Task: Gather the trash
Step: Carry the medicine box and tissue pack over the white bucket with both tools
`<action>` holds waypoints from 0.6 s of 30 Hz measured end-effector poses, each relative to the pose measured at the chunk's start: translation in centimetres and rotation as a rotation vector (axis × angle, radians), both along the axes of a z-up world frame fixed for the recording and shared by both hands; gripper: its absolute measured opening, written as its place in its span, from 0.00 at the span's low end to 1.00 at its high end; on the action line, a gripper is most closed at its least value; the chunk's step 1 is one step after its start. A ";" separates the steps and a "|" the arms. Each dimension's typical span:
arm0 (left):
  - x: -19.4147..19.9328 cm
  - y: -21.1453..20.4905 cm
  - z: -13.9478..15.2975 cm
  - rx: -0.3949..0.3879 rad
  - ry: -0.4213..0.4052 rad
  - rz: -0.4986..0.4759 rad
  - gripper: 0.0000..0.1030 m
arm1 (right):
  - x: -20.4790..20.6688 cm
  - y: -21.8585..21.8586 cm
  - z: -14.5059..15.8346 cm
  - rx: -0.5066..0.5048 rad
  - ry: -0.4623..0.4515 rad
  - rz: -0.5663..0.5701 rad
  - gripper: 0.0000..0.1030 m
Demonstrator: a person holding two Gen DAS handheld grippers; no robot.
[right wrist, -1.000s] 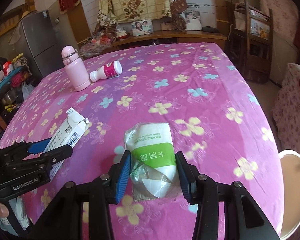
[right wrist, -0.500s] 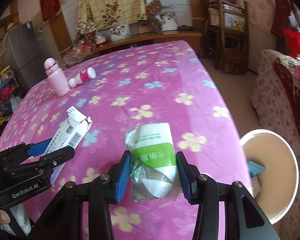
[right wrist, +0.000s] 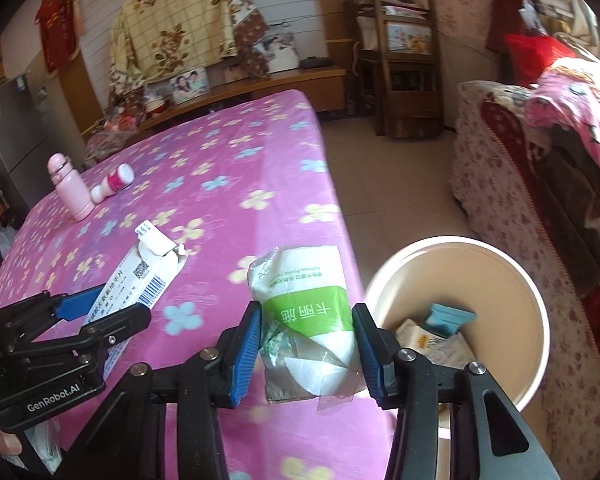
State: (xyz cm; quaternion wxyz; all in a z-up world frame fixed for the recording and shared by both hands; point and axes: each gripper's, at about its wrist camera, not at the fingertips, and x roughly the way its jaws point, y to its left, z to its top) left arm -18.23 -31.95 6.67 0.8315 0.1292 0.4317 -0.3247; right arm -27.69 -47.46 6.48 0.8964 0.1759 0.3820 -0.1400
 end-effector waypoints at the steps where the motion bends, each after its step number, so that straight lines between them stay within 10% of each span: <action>1: -0.2 -0.5 0.0 0.001 0.000 -0.008 0.55 | -0.4 -0.5 0.0 -0.001 0.002 -0.010 0.47; 18: -4.5 -10.6 -0.2 0.007 -0.003 -0.171 0.55 | -6.9 -9.3 -2.1 0.017 0.048 -0.186 0.47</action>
